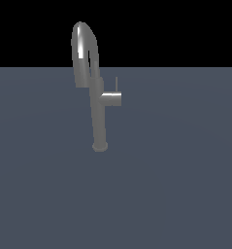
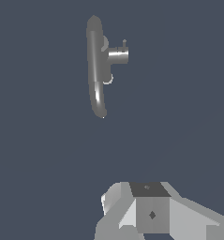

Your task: Turn on the faucet by rotating a designated handle.

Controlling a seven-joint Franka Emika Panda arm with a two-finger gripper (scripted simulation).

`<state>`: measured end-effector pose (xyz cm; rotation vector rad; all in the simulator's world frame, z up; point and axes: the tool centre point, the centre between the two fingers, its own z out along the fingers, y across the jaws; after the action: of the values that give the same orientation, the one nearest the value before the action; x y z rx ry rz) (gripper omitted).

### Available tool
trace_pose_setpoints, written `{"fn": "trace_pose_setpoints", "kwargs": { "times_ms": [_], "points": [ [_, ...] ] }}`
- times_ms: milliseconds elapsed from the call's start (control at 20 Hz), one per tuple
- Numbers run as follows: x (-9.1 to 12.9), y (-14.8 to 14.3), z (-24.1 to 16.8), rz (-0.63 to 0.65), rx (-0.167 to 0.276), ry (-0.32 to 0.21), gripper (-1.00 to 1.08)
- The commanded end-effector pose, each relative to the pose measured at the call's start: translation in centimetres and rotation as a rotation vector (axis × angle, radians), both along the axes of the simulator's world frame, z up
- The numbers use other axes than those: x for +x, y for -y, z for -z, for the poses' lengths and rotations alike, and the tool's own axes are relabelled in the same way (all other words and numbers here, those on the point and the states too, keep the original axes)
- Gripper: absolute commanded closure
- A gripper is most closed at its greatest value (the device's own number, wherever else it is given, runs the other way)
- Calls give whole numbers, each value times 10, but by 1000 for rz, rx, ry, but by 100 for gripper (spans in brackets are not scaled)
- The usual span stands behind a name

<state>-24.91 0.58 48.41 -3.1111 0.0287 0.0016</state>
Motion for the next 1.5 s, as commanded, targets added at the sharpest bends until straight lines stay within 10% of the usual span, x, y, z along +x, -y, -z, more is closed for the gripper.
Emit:
{"fn": "trace_pose_setpoints", "kwargs": {
  "times_ms": [0, 700, 1450],
  "points": [
    [0, 0, 0, 0, 0, 0, 108],
    [25, -4, 3, 73, 73, -77, 108],
    [100, -9, 23, 302, 300, -317, 108]
  ]
}}
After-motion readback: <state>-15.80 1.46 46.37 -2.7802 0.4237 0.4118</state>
